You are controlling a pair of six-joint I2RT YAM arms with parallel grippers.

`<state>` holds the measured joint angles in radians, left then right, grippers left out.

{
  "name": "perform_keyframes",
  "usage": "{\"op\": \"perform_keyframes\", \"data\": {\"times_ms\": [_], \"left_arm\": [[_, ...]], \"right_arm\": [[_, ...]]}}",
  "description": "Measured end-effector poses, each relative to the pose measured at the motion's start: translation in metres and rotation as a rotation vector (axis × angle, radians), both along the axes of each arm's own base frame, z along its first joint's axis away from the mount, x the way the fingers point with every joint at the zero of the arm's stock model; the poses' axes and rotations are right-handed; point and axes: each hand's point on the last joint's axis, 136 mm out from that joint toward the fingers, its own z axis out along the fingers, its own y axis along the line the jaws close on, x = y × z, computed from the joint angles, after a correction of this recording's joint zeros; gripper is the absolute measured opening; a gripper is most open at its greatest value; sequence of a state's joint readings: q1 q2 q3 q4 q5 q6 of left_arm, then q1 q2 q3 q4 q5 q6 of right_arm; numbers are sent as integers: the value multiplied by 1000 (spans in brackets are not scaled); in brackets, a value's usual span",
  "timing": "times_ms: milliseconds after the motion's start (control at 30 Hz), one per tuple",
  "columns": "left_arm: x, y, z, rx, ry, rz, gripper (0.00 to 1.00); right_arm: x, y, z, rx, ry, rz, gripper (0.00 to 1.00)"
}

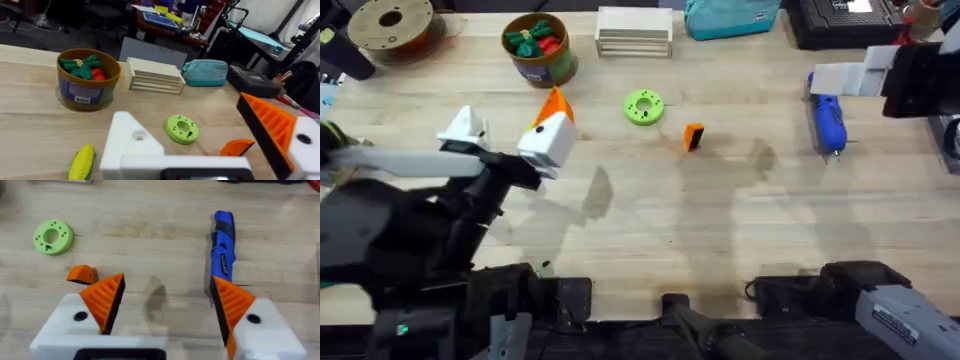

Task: Pick up the gripper from the table and insert it into the empty holder that is missing its gripper. Then pick up a screw, insert it into the mounting hole, and use the screwdriver to tighten it. Finally, clean up the table by picking up the vegetable and placing it into the bucket.

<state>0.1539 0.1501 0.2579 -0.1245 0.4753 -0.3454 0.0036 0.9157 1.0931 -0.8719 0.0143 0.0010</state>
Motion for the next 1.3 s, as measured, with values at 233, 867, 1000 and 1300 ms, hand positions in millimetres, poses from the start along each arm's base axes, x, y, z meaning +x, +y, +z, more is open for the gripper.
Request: {"op": "perform_keyframes", "data": {"times_ms": [233,867,1000,1300], "left_arm": [[-1,4,-21,6,-41,24,921],[2,-16,-73,2,38,-49,922],[1,-20,-72,50,20,-76,922],[-17,-52,-72,211,-70,-291,925]], "right_arm": [[0,0,0,0,0,0,991],[0,0,0,0,0,0,991],[0,0,0,0,0,0,990],[0,0,0,0,0,0,990]]}}
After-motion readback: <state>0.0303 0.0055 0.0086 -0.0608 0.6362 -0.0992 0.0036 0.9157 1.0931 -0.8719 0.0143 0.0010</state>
